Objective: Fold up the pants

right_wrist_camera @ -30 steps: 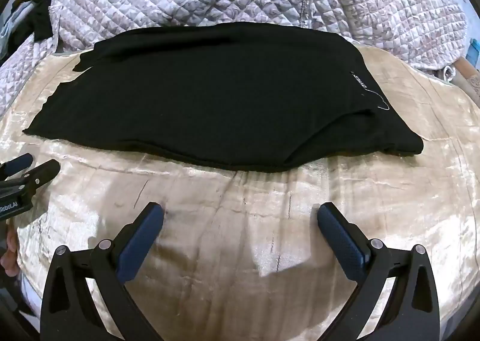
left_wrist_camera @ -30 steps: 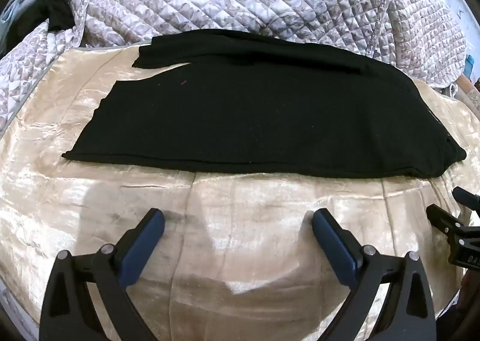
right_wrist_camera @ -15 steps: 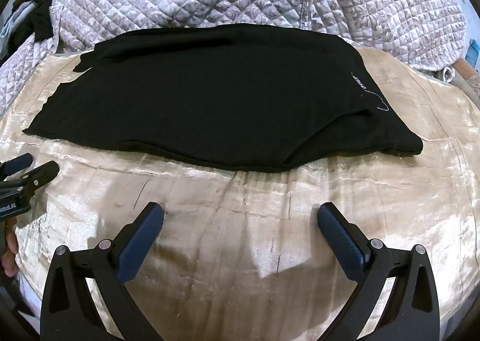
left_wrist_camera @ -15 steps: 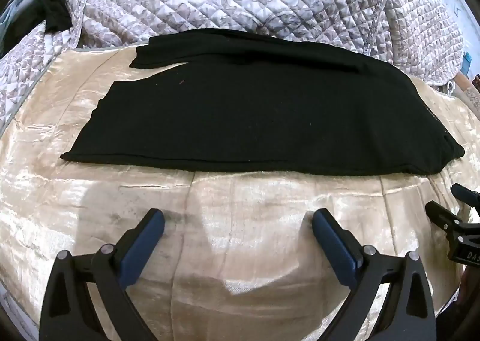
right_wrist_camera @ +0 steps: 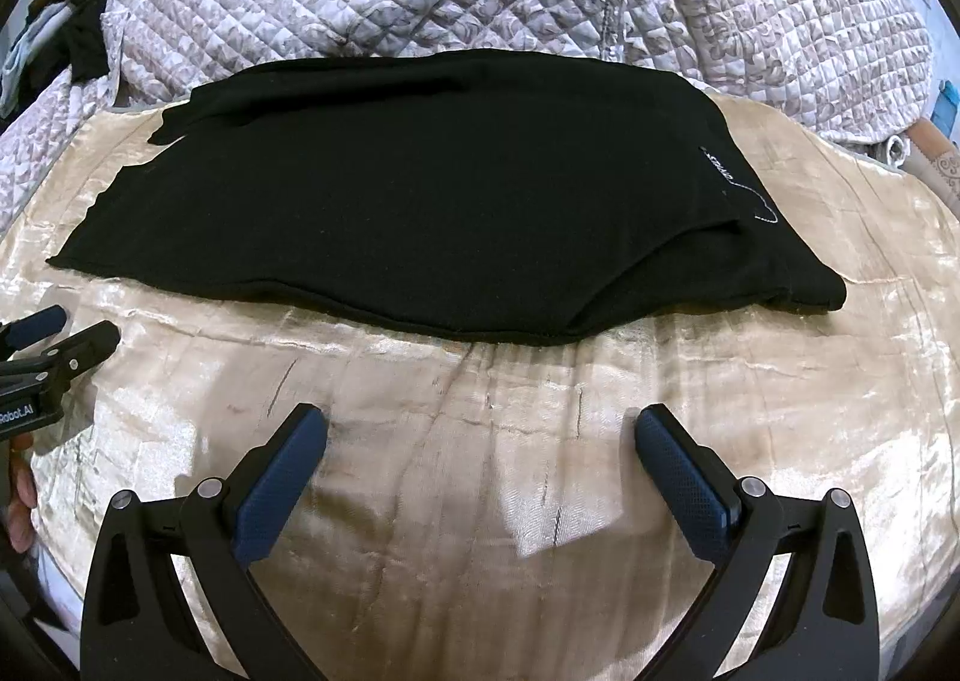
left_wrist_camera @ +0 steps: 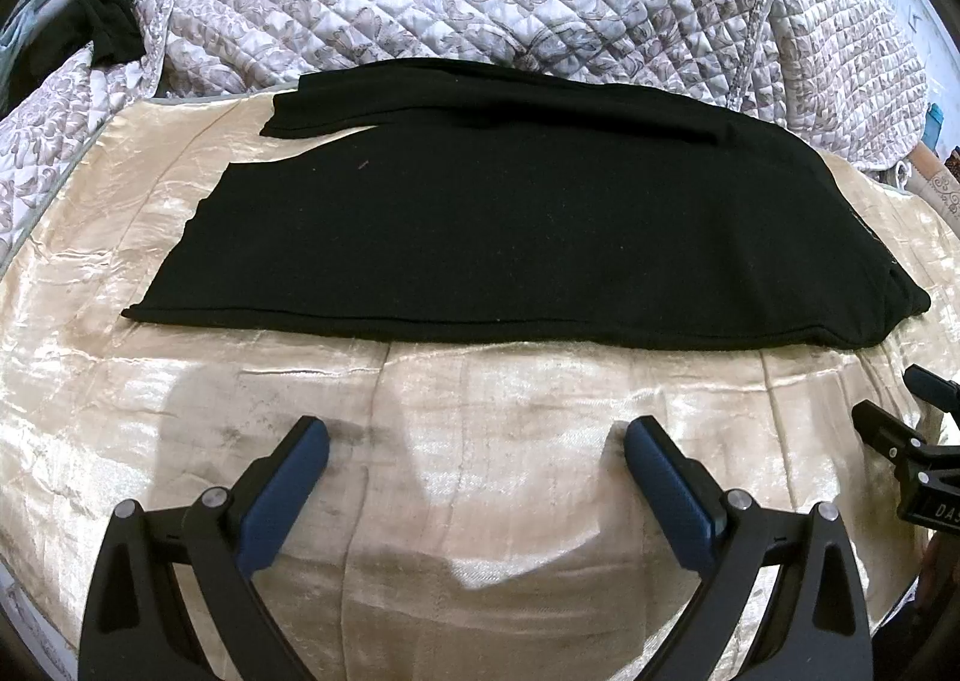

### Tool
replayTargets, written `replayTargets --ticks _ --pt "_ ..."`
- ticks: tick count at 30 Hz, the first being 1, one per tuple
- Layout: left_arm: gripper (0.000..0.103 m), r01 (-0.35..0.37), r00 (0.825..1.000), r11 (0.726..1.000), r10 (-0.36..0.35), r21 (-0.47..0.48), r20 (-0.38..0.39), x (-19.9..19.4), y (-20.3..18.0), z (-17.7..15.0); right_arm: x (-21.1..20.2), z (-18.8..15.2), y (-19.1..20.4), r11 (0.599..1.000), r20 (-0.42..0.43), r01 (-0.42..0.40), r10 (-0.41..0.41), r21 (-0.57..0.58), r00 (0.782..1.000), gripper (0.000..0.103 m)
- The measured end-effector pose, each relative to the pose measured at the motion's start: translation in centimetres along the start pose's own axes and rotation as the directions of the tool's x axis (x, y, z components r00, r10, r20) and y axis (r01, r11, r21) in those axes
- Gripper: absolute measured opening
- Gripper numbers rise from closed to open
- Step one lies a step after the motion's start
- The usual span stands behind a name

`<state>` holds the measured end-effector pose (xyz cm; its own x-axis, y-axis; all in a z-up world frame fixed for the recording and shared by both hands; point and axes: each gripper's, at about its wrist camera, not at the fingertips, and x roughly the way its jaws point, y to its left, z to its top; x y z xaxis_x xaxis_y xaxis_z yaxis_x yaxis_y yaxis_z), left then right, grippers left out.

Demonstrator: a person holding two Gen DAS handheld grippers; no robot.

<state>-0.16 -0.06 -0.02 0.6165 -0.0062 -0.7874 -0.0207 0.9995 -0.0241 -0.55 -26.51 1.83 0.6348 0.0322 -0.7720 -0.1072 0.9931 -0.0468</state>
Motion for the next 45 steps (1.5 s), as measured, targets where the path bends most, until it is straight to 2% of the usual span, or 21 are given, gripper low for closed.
replayTargets --ticks 45 --pt "0.101 -0.004 1.000 1.000 0.004 0.003 0.000 0.02 -0.03 -0.01 0.09 -0.02 0.00 1.000 0.005 0.000 0.000 -0.001 1.000 0.103"
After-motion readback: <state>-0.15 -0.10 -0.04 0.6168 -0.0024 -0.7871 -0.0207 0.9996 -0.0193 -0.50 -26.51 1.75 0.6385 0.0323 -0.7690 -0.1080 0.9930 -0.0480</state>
